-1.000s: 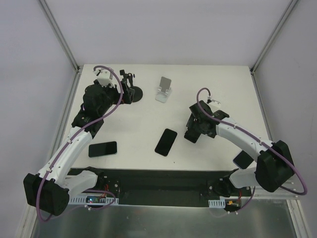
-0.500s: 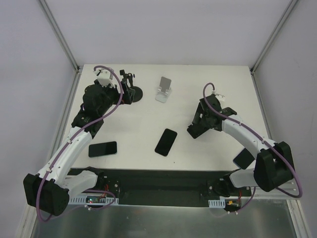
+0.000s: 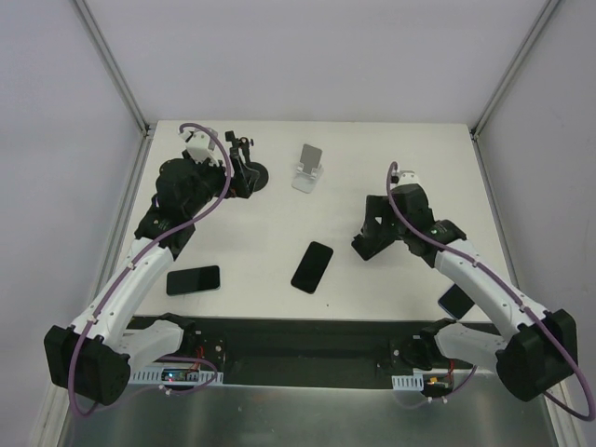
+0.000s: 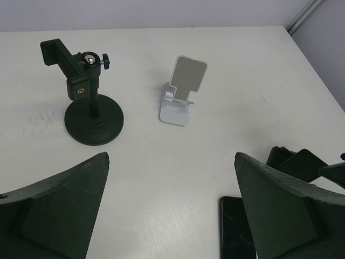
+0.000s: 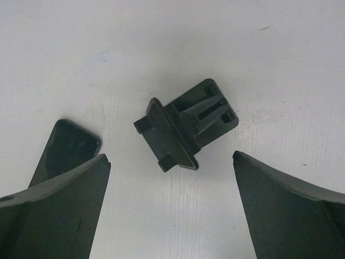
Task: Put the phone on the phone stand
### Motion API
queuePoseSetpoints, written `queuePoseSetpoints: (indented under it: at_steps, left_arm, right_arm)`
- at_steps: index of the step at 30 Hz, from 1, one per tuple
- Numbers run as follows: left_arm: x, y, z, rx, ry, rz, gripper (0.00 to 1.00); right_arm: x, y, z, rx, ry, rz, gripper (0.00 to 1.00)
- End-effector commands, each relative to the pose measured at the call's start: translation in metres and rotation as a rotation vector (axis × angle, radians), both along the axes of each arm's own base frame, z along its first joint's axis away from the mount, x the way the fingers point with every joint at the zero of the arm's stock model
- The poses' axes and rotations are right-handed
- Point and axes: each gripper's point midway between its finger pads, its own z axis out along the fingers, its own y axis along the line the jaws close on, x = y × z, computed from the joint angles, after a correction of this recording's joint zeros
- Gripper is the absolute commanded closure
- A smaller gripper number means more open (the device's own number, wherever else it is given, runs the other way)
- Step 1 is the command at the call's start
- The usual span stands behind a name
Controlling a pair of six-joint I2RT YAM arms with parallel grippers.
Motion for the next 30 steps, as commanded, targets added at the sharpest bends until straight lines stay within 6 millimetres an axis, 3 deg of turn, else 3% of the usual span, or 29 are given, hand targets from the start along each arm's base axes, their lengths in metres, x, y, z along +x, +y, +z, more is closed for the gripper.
queuePoseSetpoints:
  at_steps: [1, 4, 6, 7, 8, 13, 18, 24, 30]
  left_arm:
    - [0.001, -0.012, 0.019, -0.051, -0.05, -0.042, 0.01]
    - [0.003, -0.014, 0.018, -0.058, -0.041, -0.053, 0.01]
    - [0.003, -0.016, 0.018, -0.06, -0.038, -0.059, 0.01]
    - [0.003, -0.016, 0.017, -0.059, -0.037, -0.059, 0.01]
    - [0.004, -0.016, 0.017, -0.059, -0.036, -0.057, 0.01]
    - [0.002, -0.014, 0.018, -0.057, -0.042, -0.053, 0.01]
    - [0.002, -0.013, 0.018, -0.054, -0.045, -0.049, 0.01]
    - [0.002, -0.013, 0.017, -0.054, -0.045, -0.045, 0.01]
    - [0.002, -0.012, 0.017, -0.052, -0.047, -0.044, 0.01]
  right_arm:
    - [0.008, -0.039, 0.012, -0.048, -0.059, -0.284, 0.0]
    - [0.001, -0.035, -0.007, -0.009, 0.053, -0.374, 0.0]
    - [0.002, -0.028, -0.01, 0.018, 0.091, -0.41, 0.0]
    - [0.002, -0.03, -0.019, -0.004, 0.121, -0.443, 0.04]
    - [0.007, -0.022, -0.013, 0.025, 0.118, -0.481, 0.04]
    - [0.011, -0.016, -0.024, -0.05, 0.186, -0.577, 0.04]
    - [0.017, -0.003, -0.024, -0.03, 0.153, -0.641, 0.04]
    - [0.012, -0.005, -0.032, 0.01, 0.121, -0.795, 0.04]
    - [0.021, -0.008, -0.024, 0.054, 0.026, -0.912, 0.01]
